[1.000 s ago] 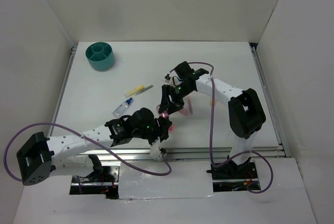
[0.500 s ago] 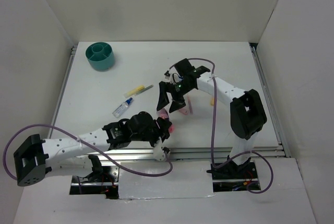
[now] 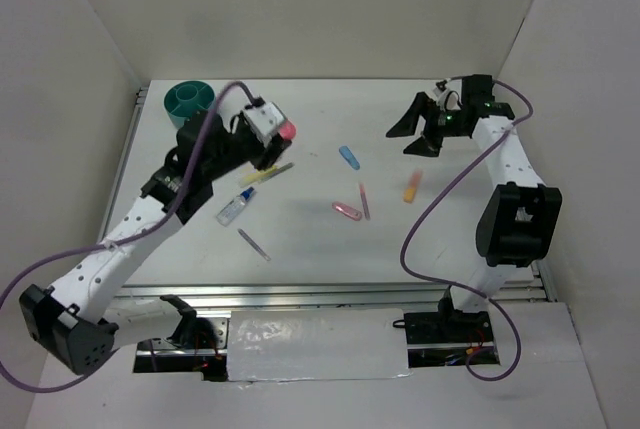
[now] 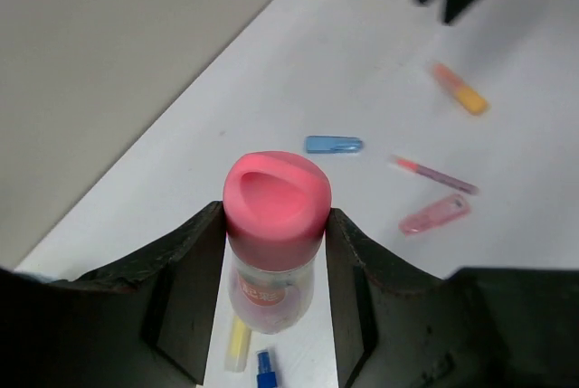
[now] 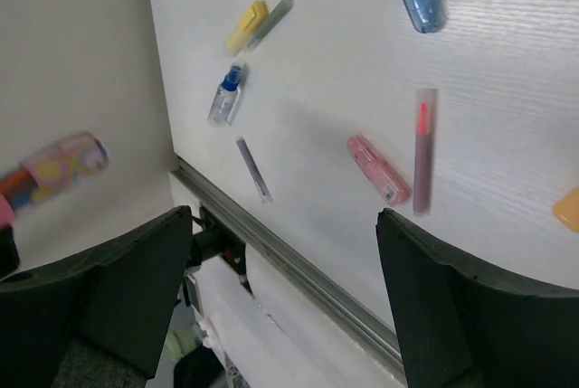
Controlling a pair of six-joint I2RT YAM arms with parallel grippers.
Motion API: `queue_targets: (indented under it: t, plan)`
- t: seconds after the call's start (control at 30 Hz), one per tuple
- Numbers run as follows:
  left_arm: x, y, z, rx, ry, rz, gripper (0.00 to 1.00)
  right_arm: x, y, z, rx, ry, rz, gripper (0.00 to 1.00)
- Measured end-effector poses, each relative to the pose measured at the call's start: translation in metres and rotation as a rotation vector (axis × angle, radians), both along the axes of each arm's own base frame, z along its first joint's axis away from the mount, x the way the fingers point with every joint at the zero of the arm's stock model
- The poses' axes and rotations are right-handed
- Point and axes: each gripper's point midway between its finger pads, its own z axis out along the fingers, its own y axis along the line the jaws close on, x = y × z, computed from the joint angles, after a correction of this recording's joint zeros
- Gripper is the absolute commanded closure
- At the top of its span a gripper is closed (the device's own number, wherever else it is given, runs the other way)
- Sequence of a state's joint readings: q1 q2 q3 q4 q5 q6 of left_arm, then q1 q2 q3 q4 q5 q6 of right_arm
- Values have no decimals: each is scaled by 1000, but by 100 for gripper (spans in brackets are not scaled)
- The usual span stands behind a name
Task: Sort the stationery into containers
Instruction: Place the stationery in the storage box.
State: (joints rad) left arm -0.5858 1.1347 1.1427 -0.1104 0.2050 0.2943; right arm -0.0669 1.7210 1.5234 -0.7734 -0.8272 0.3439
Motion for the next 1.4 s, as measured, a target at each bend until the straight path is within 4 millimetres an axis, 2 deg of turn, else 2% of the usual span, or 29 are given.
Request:
queue_targets:
  t: [0.1,0.17,0.3,0.43,0.6,0.8,0.97,1.1,1.4]
  plan:
    - [51,36,6,-96,87,142,100,-6,-11,-4,15,18,-25,12]
    - [86,59,7,-162,147,214,100,-11,-8,-8,23,36,-16,12]
    - [150,117,1,-300,215,355,100,-17,-3,-15,27,58,-2,12]
    - [193,181,-10,-394,214,495,100,-17,-2,-15,27,53,7,13]
    - [234,242,-8,-471,158,588,100,-17,-2,-16,27,52,12,13]
    - [268,287,2,-529,55,627,100,-16,-1,-26,25,75,19,13]
    - [286,312,-5,-566,31,654,100,-14,0,-35,20,100,21,13]
    - [291,322,-20,-572,54,674,100,-13,0,-41,18,114,22,13]
    - [300,326,-38,-544,52,678,100,-16,9,-45,12,118,51,13]
